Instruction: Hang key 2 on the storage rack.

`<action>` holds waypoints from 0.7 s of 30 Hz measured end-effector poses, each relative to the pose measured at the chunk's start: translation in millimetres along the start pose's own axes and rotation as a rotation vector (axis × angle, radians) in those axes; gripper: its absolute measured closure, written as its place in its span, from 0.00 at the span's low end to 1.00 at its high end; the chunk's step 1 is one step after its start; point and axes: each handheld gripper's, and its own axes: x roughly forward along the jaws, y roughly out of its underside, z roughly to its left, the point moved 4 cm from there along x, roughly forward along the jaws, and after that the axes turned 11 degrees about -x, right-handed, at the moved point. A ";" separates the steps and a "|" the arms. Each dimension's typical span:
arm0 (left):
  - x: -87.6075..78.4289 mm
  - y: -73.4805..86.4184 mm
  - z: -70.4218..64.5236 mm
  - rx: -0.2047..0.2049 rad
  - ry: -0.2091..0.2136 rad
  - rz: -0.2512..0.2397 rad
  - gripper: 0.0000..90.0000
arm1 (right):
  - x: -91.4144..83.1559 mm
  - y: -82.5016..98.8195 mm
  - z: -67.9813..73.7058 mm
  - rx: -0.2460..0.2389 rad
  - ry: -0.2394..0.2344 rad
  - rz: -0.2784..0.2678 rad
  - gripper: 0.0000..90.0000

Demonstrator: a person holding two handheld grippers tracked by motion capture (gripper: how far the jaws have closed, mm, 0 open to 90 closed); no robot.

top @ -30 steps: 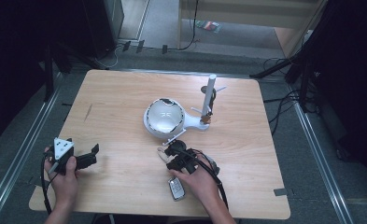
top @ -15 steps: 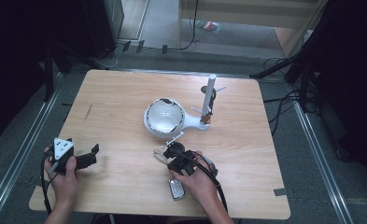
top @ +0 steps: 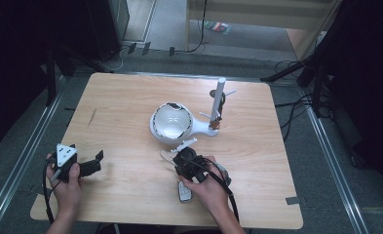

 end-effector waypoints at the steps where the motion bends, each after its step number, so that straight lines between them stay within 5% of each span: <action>1: 0.0 0.0 0.0 0.000 0.000 0.000 0.00 | -1.1 -0.3 -0.2 0.002 0.001 -0.011 0.93; 15: 0.1 0.0 0.0 0.002 -0.001 0.001 0.00 | -24.4 -4.4 -4.4 0.020 0.078 -0.222 0.93; 21: 0.2 -0.1 -0.1 0.003 0.002 -0.001 0.00 | -36.3 -3.2 -8.7 0.066 0.127 -0.343 0.93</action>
